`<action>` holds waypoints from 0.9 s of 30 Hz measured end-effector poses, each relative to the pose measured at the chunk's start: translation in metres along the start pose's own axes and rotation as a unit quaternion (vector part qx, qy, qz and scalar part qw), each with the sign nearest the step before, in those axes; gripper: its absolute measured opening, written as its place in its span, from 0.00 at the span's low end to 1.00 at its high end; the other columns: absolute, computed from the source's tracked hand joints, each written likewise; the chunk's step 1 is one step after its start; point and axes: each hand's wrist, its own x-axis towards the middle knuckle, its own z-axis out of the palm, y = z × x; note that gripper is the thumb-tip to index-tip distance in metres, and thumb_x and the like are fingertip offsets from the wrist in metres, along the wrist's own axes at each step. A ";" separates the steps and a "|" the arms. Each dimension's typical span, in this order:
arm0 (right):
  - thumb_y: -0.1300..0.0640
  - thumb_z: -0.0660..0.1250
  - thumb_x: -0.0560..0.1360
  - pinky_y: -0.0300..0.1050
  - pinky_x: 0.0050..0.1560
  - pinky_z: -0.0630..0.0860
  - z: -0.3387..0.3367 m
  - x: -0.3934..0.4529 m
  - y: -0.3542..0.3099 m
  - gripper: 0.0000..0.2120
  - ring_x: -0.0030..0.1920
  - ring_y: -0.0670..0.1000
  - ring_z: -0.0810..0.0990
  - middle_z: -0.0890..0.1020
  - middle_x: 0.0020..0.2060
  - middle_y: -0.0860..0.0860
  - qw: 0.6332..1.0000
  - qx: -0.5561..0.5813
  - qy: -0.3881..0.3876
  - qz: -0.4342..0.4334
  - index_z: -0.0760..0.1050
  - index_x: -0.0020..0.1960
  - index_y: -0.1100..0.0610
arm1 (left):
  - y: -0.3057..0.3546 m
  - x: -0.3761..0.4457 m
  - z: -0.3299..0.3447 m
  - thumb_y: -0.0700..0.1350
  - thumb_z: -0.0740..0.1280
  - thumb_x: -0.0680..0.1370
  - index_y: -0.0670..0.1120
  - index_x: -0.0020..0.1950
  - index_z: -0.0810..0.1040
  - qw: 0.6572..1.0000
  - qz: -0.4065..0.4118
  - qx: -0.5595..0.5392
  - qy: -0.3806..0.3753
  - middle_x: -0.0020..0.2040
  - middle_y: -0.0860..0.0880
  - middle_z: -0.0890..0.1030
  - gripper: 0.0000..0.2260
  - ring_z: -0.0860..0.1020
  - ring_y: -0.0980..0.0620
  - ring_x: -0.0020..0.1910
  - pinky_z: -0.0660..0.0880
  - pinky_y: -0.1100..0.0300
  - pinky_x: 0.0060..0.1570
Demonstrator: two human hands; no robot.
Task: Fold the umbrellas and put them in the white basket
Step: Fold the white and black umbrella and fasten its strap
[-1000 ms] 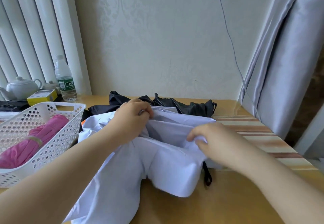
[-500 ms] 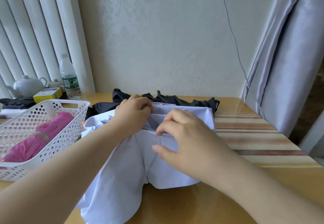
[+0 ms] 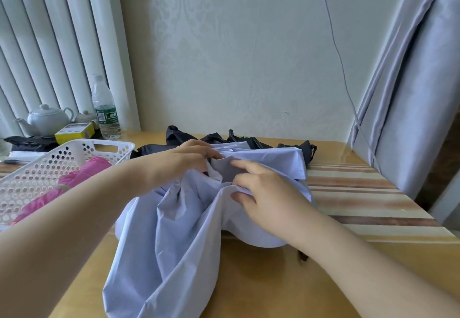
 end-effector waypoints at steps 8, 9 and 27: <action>0.56 0.61 0.80 0.49 0.47 0.74 0.005 -0.004 0.003 0.08 0.48 0.50 0.75 0.77 0.45 0.49 0.998 -0.008 0.052 0.019 0.76 0.45 0.57 | -0.005 0.006 0.005 0.47 0.66 0.78 0.57 0.65 0.74 0.969 0.062 0.228 0.068 0.61 0.60 0.66 0.15 0.69 0.62 0.57 0.61 0.83 0.47; 0.57 0.63 0.79 0.48 0.46 0.74 0.007 -0.006 0.002 0.07 0.48 0.49 0.74 0.76 0.47 0.49 0.997 -0.005 0.074 0.009 0.78 0.47 0.58 | -0.007 0.009 0.007 0.48 0.67 0.78 0.55 0.64 0.76 0.965 0.067 0.234 0.092 0.60 0.59 0.68 0.14 0.70 0.61 0.56 0.62 0.83 0.47; 0.58 0.64 0.79 0.45 0.49 0.71 0.007 0.016 -0.003 0.07 0.49 0.53 0.76 0.79 0.47 0.55 0.993 0.067 0.061 -0.071 0.79 0.49 0.60 | 0.003 0.007 -0.002 0.65 0.66 0.61 0.66 0.54 0.73 0.993 0.012 0.096 -0.061 0.58 0.71 0.68 0.22 0.65 0.68 0.63 0.62 0.75 0.57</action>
